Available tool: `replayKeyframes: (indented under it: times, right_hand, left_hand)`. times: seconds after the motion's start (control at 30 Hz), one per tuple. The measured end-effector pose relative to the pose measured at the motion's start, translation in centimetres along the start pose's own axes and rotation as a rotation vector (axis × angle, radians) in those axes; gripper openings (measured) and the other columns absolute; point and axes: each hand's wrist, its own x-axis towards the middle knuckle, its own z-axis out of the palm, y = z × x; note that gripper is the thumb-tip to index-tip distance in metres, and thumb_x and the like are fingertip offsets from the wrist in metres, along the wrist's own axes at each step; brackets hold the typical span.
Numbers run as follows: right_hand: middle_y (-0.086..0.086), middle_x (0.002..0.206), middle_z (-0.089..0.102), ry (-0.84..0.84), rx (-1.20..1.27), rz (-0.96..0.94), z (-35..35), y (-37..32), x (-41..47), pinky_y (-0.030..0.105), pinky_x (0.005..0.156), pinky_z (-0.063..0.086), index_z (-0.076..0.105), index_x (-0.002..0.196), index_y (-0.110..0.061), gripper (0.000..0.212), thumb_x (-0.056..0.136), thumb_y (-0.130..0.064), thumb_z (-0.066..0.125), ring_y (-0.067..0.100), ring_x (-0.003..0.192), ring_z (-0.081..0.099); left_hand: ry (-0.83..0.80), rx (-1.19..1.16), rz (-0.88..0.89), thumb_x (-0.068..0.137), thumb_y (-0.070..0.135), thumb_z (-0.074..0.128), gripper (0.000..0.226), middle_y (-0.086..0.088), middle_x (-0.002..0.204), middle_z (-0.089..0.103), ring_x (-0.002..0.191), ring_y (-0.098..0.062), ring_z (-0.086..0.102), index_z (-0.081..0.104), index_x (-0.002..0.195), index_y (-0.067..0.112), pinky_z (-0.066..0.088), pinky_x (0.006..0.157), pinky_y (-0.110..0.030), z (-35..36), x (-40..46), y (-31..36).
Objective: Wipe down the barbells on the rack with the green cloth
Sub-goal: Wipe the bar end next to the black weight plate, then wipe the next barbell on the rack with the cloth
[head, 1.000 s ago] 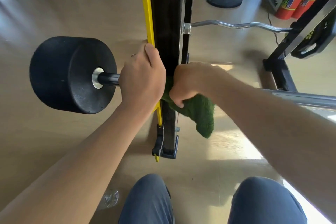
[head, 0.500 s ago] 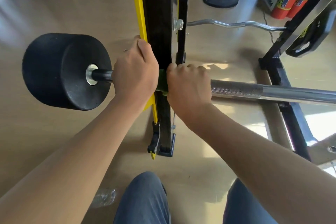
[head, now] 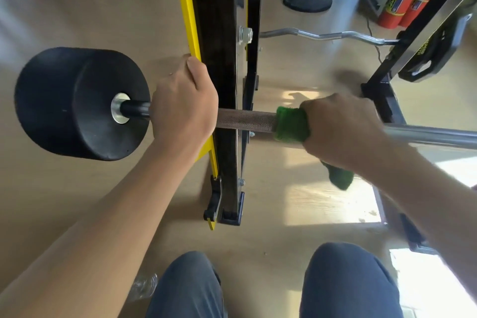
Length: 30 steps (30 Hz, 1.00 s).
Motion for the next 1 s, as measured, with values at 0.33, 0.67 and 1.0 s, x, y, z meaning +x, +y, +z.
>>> replayKeyframes:
  times: [0.33, 0.67, 1.0]
  right_hand:
    - [-0.007, 0.067, 0.043, 0.075, 0.195, -0.179, 0.3, -6.3, 3.4, 0.031, 0.066, 0.037, 0.059, 0.107, -0.020, 0.022, 0.089, -0.031, 0.063, 0.014, 0.068, 0.049]
    - [-0.008, 0.066, 0.049, -0.057, -0.086, 0.110, 0.4, 6.0, -3.3, 0.031, 0.064, 0.049, 0.058, 0.096, -0.026, 0.014, 0.084, -0.031, 0.062, 0.019, 0.062, 0.054]
    - [-0.004, 0.069, 0.056, -0.208, 0.204, -0.155, 0.1, -0.6, 2.9, 0.021, 0.049, 0.034, 0.056, 0.080, -0.021, 0.025, 0.077, -0.041, 0.071, 0.010, 0.059, 0.050]
  left_hand:
    - [0.010, -0.068, -0.016, 0.108, 0.025, 0.022, 0.034, -0.003, 0.070, 0.045, 0.054, -0.005, 0.037, 0.045, 0.086, 0.013, 0.021, 0.049, -0.016, -0.5, 0.0, 0.4]
    - [0.124, -0.064, 0.045, 0.105, 0.032, 0.021, 0.043, -0.014, 0.093, 0.059, 0.064, -0.015, 0.044, 0.054, 0.112, 0.005, 0.026, 0.052, -0.015, 0.1, -0.9, 0.8]
    - [0.154, -0.014, 0.687, 0.101, 0.019, 0.042, 0.023, -0.011, 0.096, 0.061, 0.083, -0.024, 0.055, 0.062, 0.102, 0.006, 0.038, 0.074, -0.032, 1.8, -4.4, 3.9]
